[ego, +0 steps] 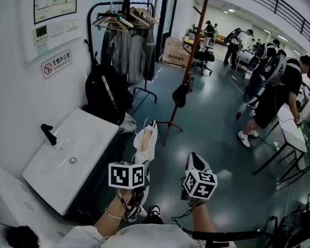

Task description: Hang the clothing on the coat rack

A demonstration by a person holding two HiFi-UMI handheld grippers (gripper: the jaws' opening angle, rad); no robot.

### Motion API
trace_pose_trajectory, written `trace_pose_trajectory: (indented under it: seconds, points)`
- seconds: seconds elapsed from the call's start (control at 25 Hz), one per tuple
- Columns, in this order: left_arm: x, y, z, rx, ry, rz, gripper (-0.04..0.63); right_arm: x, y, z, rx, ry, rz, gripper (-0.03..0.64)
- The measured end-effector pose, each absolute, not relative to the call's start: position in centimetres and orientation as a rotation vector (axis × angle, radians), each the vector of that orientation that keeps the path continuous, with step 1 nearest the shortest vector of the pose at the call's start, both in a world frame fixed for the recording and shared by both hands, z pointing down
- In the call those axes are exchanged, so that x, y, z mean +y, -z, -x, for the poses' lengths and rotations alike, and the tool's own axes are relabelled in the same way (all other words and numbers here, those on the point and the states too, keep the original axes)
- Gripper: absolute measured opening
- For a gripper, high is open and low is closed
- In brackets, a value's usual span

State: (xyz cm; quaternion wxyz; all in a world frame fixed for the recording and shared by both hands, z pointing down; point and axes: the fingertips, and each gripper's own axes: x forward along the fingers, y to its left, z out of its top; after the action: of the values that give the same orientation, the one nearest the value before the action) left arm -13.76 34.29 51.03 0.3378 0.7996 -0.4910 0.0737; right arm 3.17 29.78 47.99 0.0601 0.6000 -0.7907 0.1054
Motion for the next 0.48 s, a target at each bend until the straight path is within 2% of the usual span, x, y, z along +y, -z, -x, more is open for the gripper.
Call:
trace_pose_trajectory:
  seconds: [0.48]
  points:
    - [24.1,-50.2,10.9,-1.309,-0.169,-2.071,0.021,19.3,-47.3,-6.9,-2.423,-0.331,-1.815,0.023]
